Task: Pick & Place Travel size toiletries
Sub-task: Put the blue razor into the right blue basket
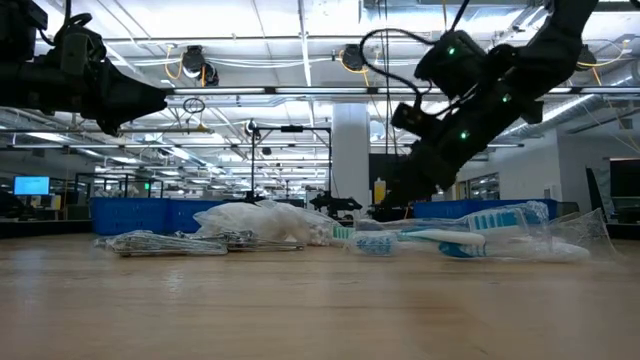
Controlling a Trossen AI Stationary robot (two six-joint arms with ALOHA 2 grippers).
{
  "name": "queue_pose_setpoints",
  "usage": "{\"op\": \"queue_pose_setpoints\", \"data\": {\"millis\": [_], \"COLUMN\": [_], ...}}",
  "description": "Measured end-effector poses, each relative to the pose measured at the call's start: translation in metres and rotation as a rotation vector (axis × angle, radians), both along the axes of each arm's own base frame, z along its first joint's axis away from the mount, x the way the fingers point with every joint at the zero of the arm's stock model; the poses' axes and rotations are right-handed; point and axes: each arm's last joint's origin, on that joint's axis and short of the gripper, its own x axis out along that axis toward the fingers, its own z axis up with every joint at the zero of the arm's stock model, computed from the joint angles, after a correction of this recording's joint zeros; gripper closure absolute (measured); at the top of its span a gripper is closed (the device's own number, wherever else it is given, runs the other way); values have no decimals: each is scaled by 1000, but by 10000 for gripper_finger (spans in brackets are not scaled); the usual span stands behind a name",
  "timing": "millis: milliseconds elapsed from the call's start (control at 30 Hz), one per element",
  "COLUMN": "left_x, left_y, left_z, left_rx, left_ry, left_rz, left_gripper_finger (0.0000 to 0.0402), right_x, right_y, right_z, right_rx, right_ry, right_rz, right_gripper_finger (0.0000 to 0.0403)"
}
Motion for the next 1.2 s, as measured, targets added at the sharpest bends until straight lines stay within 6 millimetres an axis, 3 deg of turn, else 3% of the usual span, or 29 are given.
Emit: {"op": "queue_pose_setpoints", "data": {"millis": [200,600,1200], "left_x": [0,0,0], "left_y": [0,0,0], "left_z": [0,0,0], "left_rx": [0,0,0], "left_ry": [1,1,1], "left_rz": [0,1,2], "left_gripper_finger": [275,275,275], "right_x": [0,0,-3], "right_y": [-5,-5,-4], "right_z": [-10,-19,-21], "right_rx": [90,98,104], "right_ry": [19,63,105], "right_rz": [7,5,3], "right_gripper_finger": [234,242,376]}}
